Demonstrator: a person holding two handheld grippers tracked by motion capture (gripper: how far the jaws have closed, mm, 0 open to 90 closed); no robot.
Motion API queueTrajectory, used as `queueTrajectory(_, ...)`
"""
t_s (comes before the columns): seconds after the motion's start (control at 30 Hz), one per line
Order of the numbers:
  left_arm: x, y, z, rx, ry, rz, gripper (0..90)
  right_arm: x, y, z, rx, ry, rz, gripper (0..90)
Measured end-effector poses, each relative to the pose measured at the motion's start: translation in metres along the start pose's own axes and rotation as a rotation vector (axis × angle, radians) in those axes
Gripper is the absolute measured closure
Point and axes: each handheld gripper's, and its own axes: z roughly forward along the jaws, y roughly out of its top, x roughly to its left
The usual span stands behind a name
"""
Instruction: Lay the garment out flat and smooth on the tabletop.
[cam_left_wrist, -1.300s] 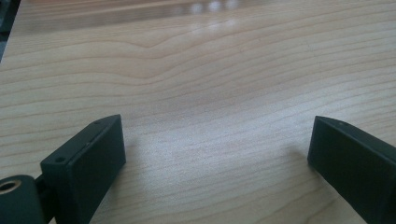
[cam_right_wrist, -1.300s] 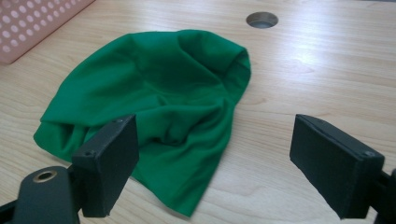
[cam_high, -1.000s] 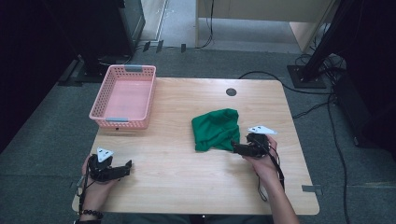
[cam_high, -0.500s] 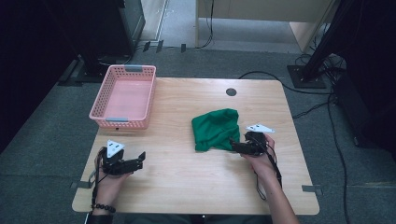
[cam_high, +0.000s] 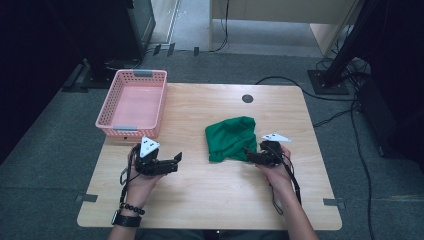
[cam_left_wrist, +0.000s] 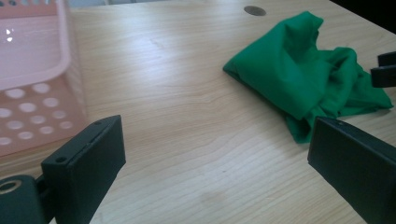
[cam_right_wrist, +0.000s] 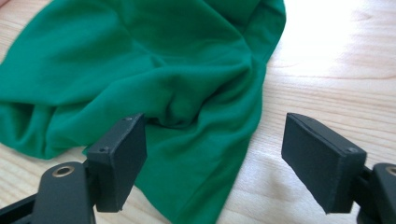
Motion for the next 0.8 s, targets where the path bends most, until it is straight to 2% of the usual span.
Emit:
queueTrajectory(0.17,-0.006,-0.002,0.007,0.006,-0.012,0.003,4.4,0.005,-0.003,0.018,0.012,-0.043,-0.011,42.4)
queueTrajectory(0.23,-0.009,-0.004,0.010,0.013,-0.019,0.013,4.4,0.006,-0.004,0.021,0.002,-0.033,-0.012,50.0)
queueTrajectory(0.33,-0.012,-0.007,0.013,0.023,-0.026,0.006,4.4,0.009,-0.006,0.022,0.003,-0.017,-0.042,70.1)
queueTrajectory(0.37,-0.013,-0.007,0.015,0.028,-0.032,0.009,4.4,0.010,-0.006,0.021,0.010,-0.014,-0.052,73.1)
queueTrajectory(0.57,-0.017,-0.010,0.017,0.045,-0.047,0.022,4.4,0.007,-0.007,0.011,0.073,-0.005,-0.089,75.0)
queueTrajectory(0.67,-0.016,-0.010,0.016,0.040,-0.052,0.019,4.4,-0.001,-0.008,0.003,0.114,0.011,-0.109,74.1)
queueTrajectory(0.73,-0.014,-0.010,0.016,0.038,-0.054,0.010,4.4,-0.007,-0.009,-0.003,0.144,0.018,-0.148,67.8)
queueTrajectory(0.8,-0.014,-0.009,0.015,0.037,-0.057,0.006,4.4,-0.015,-0.009,-0.010,0.177,0.035,-0.159,56.7)
